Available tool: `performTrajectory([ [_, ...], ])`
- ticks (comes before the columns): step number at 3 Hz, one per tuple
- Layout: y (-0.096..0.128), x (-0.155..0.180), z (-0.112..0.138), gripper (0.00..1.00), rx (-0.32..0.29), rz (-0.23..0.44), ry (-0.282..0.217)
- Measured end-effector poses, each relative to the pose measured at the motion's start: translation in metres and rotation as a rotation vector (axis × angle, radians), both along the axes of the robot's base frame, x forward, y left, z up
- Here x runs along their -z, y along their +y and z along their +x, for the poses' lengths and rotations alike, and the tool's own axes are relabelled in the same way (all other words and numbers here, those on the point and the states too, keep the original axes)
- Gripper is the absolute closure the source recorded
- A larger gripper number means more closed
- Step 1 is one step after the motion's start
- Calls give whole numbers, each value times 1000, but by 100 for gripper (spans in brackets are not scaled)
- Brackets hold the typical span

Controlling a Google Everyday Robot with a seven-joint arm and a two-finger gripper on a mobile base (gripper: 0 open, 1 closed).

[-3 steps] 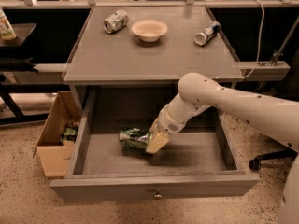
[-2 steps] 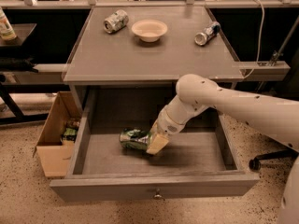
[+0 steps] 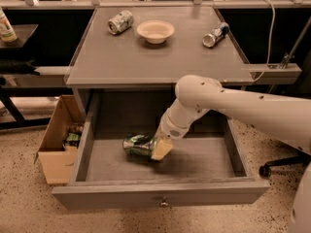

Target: Place green can into top drawer

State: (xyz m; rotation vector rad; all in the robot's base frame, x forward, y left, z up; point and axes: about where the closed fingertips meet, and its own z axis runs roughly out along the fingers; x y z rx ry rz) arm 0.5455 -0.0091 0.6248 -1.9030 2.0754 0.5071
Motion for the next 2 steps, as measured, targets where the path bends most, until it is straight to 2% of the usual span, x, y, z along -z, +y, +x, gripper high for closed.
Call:
performTrajectory([
  [1,0,-6,-1,28,-1,-5,-10],
  [2,-2,-15,-3,4,-2,1,-27],
])
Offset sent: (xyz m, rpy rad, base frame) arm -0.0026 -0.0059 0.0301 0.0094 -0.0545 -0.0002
